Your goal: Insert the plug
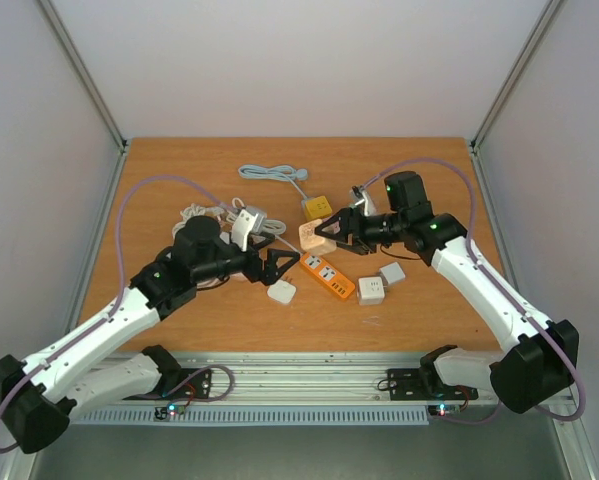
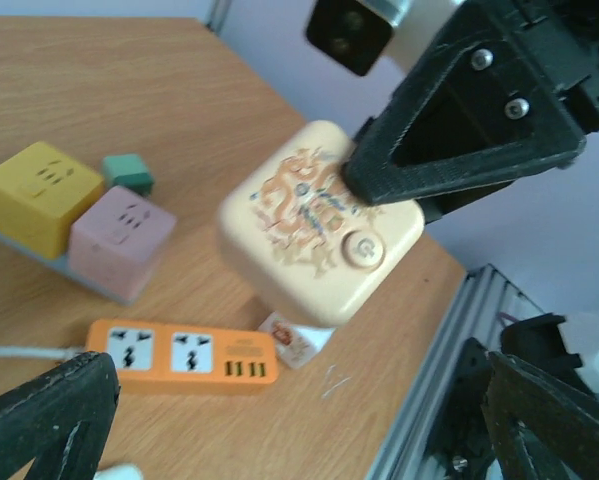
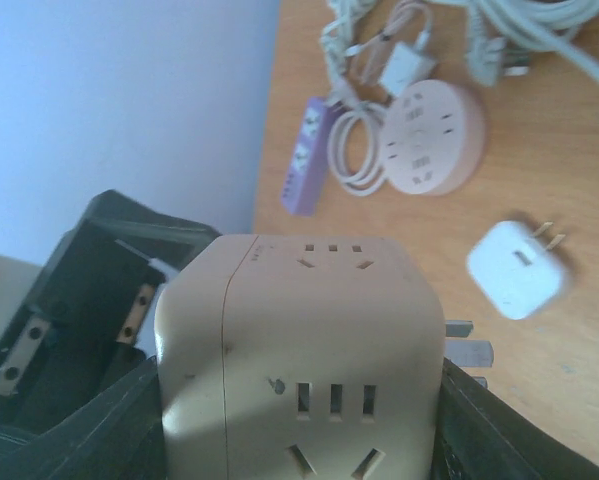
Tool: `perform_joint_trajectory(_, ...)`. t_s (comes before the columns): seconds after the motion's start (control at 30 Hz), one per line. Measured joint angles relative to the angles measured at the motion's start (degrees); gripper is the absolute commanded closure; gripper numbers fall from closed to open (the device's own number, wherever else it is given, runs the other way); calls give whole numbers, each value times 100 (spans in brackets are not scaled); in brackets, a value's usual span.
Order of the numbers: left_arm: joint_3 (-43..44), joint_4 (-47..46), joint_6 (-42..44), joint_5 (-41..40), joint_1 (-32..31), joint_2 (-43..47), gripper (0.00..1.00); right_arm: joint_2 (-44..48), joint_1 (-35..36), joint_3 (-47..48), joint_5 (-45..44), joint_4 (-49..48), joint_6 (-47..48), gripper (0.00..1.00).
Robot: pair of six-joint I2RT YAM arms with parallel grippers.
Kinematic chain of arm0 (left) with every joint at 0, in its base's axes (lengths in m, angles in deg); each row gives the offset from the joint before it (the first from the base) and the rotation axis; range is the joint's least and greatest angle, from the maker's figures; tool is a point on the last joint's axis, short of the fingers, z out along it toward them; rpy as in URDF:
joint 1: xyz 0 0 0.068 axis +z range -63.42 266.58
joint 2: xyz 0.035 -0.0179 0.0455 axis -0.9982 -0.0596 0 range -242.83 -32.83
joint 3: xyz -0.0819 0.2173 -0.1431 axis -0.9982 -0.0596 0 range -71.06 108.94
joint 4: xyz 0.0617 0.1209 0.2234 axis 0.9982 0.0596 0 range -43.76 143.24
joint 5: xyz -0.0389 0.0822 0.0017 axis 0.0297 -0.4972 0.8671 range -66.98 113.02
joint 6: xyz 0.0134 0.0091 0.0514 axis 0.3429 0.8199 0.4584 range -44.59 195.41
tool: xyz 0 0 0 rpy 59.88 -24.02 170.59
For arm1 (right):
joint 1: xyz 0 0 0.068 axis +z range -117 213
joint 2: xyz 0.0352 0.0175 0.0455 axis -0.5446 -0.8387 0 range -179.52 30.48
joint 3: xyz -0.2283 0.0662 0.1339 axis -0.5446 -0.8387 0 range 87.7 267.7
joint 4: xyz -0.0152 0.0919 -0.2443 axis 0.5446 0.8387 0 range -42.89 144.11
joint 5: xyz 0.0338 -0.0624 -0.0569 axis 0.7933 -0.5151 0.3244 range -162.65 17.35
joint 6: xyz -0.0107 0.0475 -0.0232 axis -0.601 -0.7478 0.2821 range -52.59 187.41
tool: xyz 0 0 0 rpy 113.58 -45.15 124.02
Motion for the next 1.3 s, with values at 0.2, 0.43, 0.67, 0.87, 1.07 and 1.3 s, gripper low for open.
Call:
perform_joint_trajectory(0.2,157,-457,271,610,0,-457,3,-4,184,0,579,-529,-678,50)
perform_joint_trajectory(0.43,153,-1034,763,686,0,-564,6,4,271,-350,898,-1390,-1810,51)
perform_joint_trajectory(0.67,149,-1471,691,522,0,-577,6,-24,271,-1276,780,-2813,-3980,52)
perform_joint_trajectory(0.87,149,-1405,389,120,0,-654,6,33,271,-1198,417,-3049,-4603,52)
perform_joint_trajectory(1.07,149,-1368,0,-247,0,-809,16,365,396,-1191,-627,-2406,-4741,53)
perform_joint_trajectory(1.3,149,-1335,-365,-238,-90,-997,18,673,1231,-887,-2194,-1591,-5053,53)
